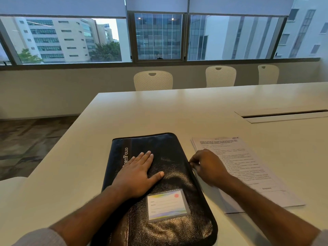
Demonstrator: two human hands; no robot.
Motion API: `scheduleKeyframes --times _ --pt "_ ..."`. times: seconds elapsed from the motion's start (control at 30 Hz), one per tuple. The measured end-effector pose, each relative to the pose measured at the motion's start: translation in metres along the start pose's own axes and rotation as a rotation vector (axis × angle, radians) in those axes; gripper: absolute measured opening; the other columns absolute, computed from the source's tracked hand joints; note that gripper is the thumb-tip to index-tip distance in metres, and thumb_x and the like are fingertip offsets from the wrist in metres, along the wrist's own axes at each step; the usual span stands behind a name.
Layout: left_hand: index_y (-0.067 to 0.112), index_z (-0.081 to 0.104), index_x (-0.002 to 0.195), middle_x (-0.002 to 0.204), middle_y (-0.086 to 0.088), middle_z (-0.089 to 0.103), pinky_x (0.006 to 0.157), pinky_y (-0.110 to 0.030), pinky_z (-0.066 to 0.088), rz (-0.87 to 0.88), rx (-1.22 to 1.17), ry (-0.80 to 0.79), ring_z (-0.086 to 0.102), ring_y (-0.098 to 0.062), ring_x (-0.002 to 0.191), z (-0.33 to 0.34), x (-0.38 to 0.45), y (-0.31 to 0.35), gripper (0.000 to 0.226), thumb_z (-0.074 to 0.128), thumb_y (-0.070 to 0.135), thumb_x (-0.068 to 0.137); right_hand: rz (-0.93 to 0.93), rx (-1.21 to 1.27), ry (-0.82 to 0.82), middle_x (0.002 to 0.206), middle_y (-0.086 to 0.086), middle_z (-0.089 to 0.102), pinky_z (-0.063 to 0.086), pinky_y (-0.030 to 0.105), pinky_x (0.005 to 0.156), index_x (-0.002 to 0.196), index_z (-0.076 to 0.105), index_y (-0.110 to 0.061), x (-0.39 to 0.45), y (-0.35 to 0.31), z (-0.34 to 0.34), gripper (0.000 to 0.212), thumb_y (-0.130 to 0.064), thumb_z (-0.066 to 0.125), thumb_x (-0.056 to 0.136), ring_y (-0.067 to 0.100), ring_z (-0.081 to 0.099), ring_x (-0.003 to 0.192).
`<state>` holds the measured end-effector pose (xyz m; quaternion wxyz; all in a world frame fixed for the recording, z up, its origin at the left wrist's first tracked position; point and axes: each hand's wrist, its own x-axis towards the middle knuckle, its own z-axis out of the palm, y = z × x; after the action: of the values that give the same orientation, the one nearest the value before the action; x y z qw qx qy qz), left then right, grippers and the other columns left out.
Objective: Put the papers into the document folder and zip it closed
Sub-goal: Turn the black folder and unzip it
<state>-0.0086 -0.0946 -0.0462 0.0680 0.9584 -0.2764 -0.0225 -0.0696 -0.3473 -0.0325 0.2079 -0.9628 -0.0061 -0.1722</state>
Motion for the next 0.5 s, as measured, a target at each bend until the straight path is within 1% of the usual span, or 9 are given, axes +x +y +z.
scheduleKeyframes --times 0.13,0.23,0.27,0.37,0.5 --pt "0.030 -0.002 0.154 0.163 0.012 -0.006 0.113 -0.028 -0.008 0.001 0.008 -0.003 -0.006 -0.006 0.147 0.003 0.001 -0.002 0.099 0.006 0.089 0.075 -0.039 -0.024 0.005 0.085 -0.002 0.071 0.029 0.009 0.060 0.092 0.077 -0.017 -0.009 0.001 -0.003 0.013 -0.019 0.065 0.087 0.009 0.053 0.074" --pt "0.030 -0.001 0.154 0.163 0.011 -0.005 0.113 -0.028 -0.008 0.003 0.006 0.003 -0.006 -0.006 0.147 0.004 0.002 -0.003 0.102 0.004 0.090 0.073 -0.072 -0.051 -0.010 0.088 -0.004 0.071 0.035 0.016 0.065 0.094 0.076 -0.019 -0.018 0.002 -0.006 0.014 -0.020 0.064 0.088 0.008 0.050 0.080" --pt "0.030 -0.001 0.154 0.163 0.011 -0.004 0.113 -0.028 -0.008 0.004 0.003 0.005 -0.005 -0.006 0.147 0.004 0.002 -0.003 0.103 0.003 0.091 0.072 -0.081 -0.058 -0.016 0.089 -0.005 0.071 0.035 0.017 0.066 0.094 0.076 -0.019 -0.022 0.003 -0.008 0.014 -0.021 0.064 0.088 0.007 0.050 0.081" --pt "0.030 0.000 0.154 0.163 0.011 -0.004 0.112 -0.028 -0.008 0.002 0.000 0.006 -0.005 -0.007 0.148 0.004 0.002 -0.003 0.103 0.003 0.091 0.071 -0.102 -0.063 -0.023 0.090 -0.007 0.071 0.030 0.013 0.064 0.096 0.076 -0.021 -0.033 0.003 -0.013 0.015 -0.023 0.064 0.089 0.007 0.048 0.081" --pt "0.029 0.000 0.154 0.163 0.010 -0.002 0.113 -0.029 -0.006 0.005 0.003 0.003 -0.003 -0.008 0.148 0.002 0.002 -0.002 0.104 0.003 0.091 0.071 -0.118 -0.055 -0.026 0.088 -0.009 0.071 0.030 0.011 0.064 0.096 0.076 -0.022 -0.050 0.001 -0.020 0.015 -0.024 0.064 0.088 0.006 0.049 0.081"
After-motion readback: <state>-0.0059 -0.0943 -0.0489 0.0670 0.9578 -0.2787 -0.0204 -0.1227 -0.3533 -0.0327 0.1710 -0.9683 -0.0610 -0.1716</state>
